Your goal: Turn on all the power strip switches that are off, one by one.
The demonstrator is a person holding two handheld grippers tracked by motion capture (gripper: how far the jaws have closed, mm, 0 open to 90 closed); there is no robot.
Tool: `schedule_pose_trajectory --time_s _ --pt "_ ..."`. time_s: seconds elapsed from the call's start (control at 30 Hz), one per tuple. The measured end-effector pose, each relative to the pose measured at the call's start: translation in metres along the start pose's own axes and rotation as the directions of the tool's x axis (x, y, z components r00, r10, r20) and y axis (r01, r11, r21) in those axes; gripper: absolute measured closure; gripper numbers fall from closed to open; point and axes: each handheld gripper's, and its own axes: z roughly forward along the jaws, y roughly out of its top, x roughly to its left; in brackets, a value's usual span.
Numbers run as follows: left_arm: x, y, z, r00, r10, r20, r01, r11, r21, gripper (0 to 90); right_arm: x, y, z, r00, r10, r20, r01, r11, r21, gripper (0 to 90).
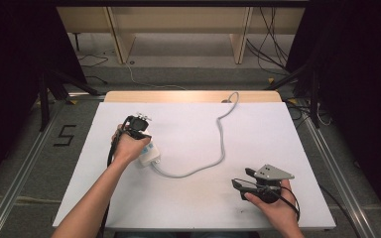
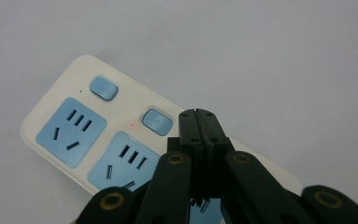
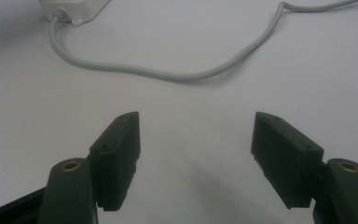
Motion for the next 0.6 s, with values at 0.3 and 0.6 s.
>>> schedule_pose_trajectory --time_s 0.3,0.6 --pt "0.005 0.004 -0.002 0.9999 -0.002 -0.015 0.002 1.0000 -0.005 89.7 0.000 0.000 0.000 1.0000 -0.001 -0.001 0.001 1.000 0.000 33.8" --pt "0.011 0.009 -0.002 0.9996 -0.006 -0.028 0.006 1.0000 -0.001 89.7 0.000 0.000 0.000 1.0000 0.000 -0.001 0.000 1.000 -0.001 33.8"
